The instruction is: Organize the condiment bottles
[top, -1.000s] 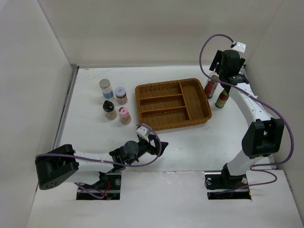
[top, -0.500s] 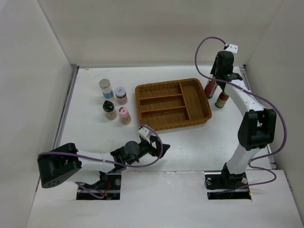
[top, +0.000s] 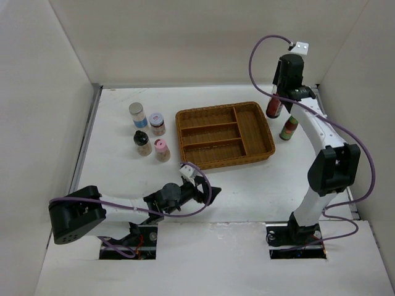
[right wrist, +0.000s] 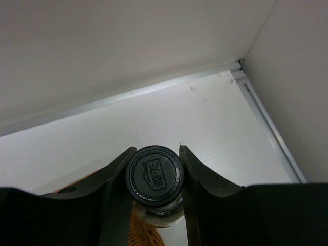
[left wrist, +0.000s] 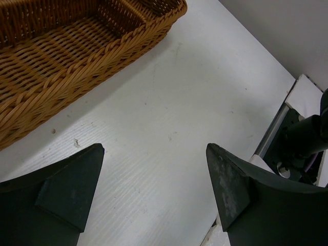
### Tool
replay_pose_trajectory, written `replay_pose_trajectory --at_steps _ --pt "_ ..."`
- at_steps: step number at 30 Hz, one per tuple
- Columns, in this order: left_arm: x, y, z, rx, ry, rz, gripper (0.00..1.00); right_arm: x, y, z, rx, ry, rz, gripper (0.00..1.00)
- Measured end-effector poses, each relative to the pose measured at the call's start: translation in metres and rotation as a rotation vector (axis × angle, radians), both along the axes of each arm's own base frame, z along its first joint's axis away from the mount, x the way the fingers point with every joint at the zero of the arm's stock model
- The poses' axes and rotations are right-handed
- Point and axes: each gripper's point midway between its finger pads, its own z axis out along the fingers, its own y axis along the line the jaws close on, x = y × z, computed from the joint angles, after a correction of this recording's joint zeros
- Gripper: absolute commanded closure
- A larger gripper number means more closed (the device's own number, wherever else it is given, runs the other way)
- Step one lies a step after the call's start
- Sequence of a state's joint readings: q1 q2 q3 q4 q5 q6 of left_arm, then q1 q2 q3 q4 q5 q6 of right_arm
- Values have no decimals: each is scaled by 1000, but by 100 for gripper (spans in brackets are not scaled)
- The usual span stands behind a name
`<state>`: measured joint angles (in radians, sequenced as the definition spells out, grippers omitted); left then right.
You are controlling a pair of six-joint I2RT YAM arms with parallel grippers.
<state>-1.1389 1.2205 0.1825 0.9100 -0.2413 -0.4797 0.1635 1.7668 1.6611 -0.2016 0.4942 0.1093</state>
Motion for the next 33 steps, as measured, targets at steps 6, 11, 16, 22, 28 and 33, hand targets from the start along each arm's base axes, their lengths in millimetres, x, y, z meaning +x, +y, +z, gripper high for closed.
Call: replay_pose_trajectory --at_steps 6,11,16,22,28,33 --pt "-2 -1 -2 3 4 -14 20 -11 25 53 -20 -101 53 83" --pt "-1 -1 -2 4 5 -12 20 -13 59 59 -12 -114 118 83" --pt "1 0 -2 2 5 -7 20 -6 88 39 -15 -82 168 83" --pt "4 1 -1 -3 6 3 20 13 115 -12 -23 1 204 83" --pt "5 3 0 -10 5 9 20 20 120 -41 -34 49 208 83" --pt "7 3 1 -16 4 13 20 23 120 -36 -28 22 205 83"
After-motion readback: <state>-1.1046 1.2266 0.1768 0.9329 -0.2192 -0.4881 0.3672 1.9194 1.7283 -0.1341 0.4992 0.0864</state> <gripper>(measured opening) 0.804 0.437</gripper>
